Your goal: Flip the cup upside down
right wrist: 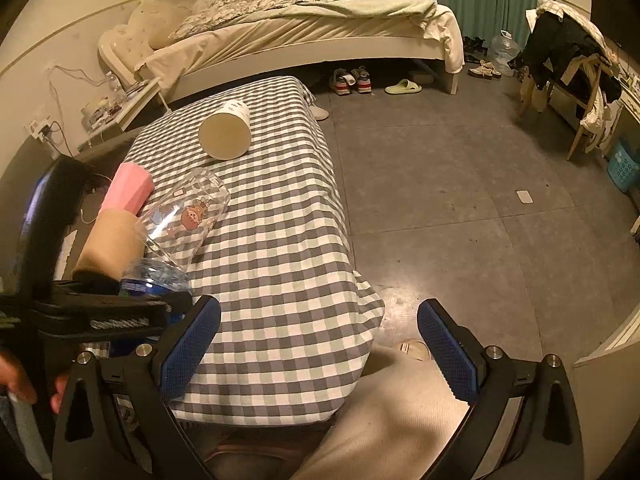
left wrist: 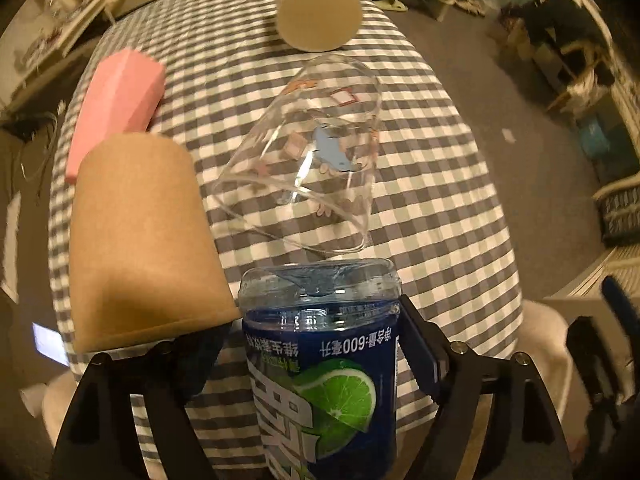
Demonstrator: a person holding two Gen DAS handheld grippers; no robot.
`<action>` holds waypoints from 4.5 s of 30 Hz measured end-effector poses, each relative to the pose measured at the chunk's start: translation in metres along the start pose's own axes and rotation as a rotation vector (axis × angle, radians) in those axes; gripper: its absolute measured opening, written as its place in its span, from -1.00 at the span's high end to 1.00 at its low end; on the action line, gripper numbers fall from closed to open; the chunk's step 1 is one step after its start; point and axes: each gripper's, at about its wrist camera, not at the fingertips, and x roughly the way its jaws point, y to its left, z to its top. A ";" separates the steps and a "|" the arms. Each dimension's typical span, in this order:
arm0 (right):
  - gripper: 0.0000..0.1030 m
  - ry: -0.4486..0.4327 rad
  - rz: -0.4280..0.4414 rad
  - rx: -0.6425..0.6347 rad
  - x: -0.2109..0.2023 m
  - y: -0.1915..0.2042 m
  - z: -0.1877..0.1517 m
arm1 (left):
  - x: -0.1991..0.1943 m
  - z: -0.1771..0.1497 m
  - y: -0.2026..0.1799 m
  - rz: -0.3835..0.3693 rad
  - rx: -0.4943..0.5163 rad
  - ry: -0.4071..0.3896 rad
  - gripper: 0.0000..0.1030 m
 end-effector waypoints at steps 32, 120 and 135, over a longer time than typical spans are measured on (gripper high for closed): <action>-0.92 0.034 -0.050 -0.027 0.011 0.000 -0.011 | -0.050 -0.080 0.004 0.056 0.072 -0.815 -0.40; -0.93 -0.160 0.083 -0.178 -0.079 0.064 -0.036 | -0.138 -0.163 0.081 0.113 -0.166 -0.631 -0.63; -0.99 -0.139 0.066 -0.232 -0.066 0.083 -0.044 | -0.127 -0.168 0.090 0.100 -0.241 -0.607 -0.99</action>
